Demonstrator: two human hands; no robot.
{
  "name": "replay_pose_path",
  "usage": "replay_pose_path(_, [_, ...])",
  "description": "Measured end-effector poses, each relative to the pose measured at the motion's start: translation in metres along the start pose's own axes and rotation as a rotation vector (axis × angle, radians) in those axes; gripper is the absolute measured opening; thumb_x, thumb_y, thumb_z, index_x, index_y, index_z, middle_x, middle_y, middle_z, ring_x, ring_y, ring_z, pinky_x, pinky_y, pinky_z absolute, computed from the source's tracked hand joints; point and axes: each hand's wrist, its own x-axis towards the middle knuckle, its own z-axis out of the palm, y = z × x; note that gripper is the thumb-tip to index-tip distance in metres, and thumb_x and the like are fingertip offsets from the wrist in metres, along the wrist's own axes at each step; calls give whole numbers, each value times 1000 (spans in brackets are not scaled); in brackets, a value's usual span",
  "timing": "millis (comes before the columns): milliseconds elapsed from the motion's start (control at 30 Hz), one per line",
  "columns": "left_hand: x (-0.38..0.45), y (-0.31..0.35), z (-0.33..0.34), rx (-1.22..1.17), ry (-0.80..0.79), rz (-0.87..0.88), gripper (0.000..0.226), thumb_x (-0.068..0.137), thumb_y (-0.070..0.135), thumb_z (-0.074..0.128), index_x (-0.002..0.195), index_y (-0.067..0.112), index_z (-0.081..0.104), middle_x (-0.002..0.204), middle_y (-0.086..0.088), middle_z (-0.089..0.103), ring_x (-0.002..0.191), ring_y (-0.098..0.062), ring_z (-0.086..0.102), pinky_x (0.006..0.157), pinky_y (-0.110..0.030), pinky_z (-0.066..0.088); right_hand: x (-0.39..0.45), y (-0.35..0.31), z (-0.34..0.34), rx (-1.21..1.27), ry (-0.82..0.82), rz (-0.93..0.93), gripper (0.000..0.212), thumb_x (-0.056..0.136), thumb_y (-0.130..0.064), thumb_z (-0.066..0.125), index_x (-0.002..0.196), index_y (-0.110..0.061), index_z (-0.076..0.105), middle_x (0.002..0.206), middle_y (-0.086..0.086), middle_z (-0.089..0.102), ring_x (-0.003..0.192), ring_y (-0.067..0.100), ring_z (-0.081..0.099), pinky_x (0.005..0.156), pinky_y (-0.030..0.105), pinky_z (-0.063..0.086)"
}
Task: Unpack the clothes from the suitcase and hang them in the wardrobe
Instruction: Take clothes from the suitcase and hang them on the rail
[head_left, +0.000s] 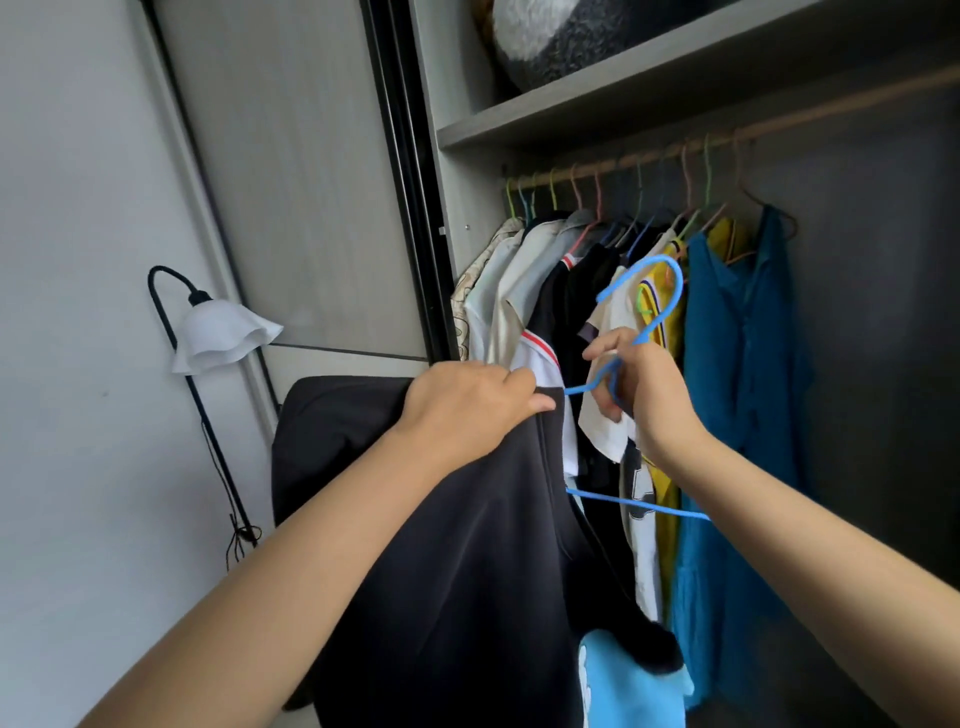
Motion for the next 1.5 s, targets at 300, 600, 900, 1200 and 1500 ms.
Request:
replay_pose_path(300, [17, -12, 1, 28, 33, -153, 44, 81, 38, 41, 50, 9, 50, 34, -1, 42, 24, -21, 38, 41, -12, 12, -54, 71, -34, -822, -202, -798, 30, 91, -26, 40, 115, -8, 43, 112, 8, 52, 101, 12, 46, 97, 7, 32])
replay_pose_path(600, [22, -18, -3, -79, 18, -254, 45, 82, 38, 44, 51, 5, 44, 33, -6, 41, 23, -24, 37, 43, -9, 7, -38, 103, -34, -810, -267, -253, 43, 75, -40, 52, 98, -5, 62, 92, 4, 66, 89, 14, 57, 79, 19, 42])
replay_pose_path(900, [-8, -52, -1, -158, -96, -318, 48, 85, 36, 44, 53, -1, 43, 35, -17, 42, 25, -32, 40, 49, -8, 10, -24, 84, -103, -1241, -579, -109, 22, 92, -19, 52, 80, -2, 59, 77, 15, 63, 76, 29, 56, 62, 20, 28])
replay_pose_path(1200, [-43, -61, 6, -344, -394, -442, 48, 90, 55, 28, 65, 14, 28, 73, -24, 58, 77, -41, 57, 58, -33, 30, -5, 40, -149, -1418, -552, -446, 37, 74, -34, 41, 73, -7, 65, 68, 4, 64, 67, 14, 51, 70, 20, 39])
replay_pose_path(1500, [-22, -23, 12, -224, -681, -247, 43, 97, 43, 30, 103, 6, 52, 102, -16, 63, 100, -33, 57, 71, -33, 36, 4, 15, -96, -1389, -538, -503, 20, 70, -12, 43, 65, 4, 55, 65, 19, 56, 62, 34, 55, 61, 29, 36])
